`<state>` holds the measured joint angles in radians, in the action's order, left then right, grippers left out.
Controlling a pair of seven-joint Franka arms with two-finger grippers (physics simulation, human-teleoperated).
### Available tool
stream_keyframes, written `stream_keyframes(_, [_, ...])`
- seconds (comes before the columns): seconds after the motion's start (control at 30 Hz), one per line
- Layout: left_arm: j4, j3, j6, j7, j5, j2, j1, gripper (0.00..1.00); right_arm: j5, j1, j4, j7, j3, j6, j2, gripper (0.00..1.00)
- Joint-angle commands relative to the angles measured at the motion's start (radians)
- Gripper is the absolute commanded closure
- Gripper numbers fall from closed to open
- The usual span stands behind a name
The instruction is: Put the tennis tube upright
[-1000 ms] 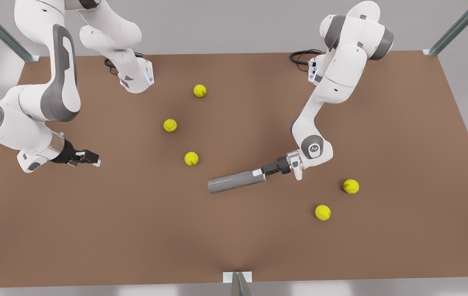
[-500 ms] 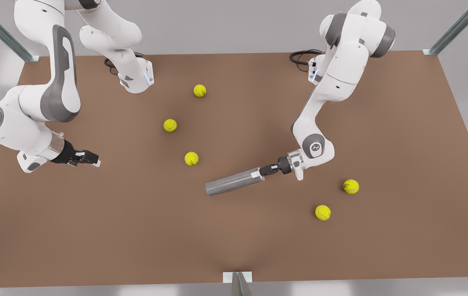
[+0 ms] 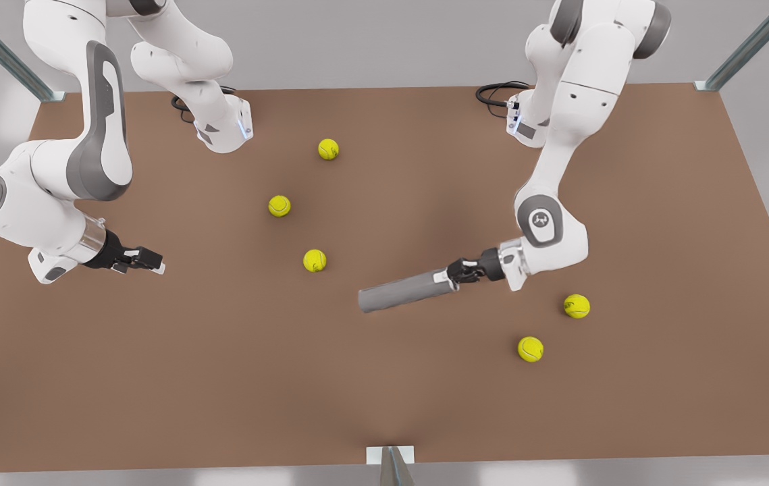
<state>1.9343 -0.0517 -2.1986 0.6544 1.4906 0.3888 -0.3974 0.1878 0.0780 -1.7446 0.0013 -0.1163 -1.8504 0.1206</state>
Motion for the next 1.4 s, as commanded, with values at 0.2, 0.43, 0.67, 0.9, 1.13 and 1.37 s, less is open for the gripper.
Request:
stream_keyframes(0.2, [-0.001, -0.071, 0.0, -0.599, -0.575, -0.12, 0.0, 0.79, 0.001, -0.006, 0.0, 0.002, 0.0, 0.0, -0.001, 0.0])
stream_keyframes(0.43, [-0.005, -0.074, 0.019, -0.733, -1.003, -0.209, 0.002, 0.79, 0.001, -0.006, 0.0, 0.002, 0.0, 0.0, -0.001, 0.0])
stream_keyframes(0.67, [-0.014, -0.06, 0.031, -0.854, -1.31, -0.217, -0.015, 0.79, 0.001, -0.006, 0.0, 0.002, 0.0, 0.002, -0.001, 0.0])
stream_keyframes(0.9, [-0.014, -0.059, 0.033, -0.926, -1.438, -0.2, -0.044, 0.79, 0.001, -0.003, 0.016, 0.003, 0.003, 0.002, 0.007, 0.0])
stream_keyframes(1.13, [-0.014, -0.051, 0.043, -0.941, -1.445, -0.196, -0.052, 0.79, 0.001, -0.004, 0.014, 0.0, 0.003, 0.003, 0.008, 0.0])
stream_keyframes(1.37, [-0.014, -0.05, 0.043, -0.934, -1.422, -0.191, -0.052, 0.79, 0.001, -0.004, 0.016, 0.0, 0.003, 0.003, 0.008, 0.0])
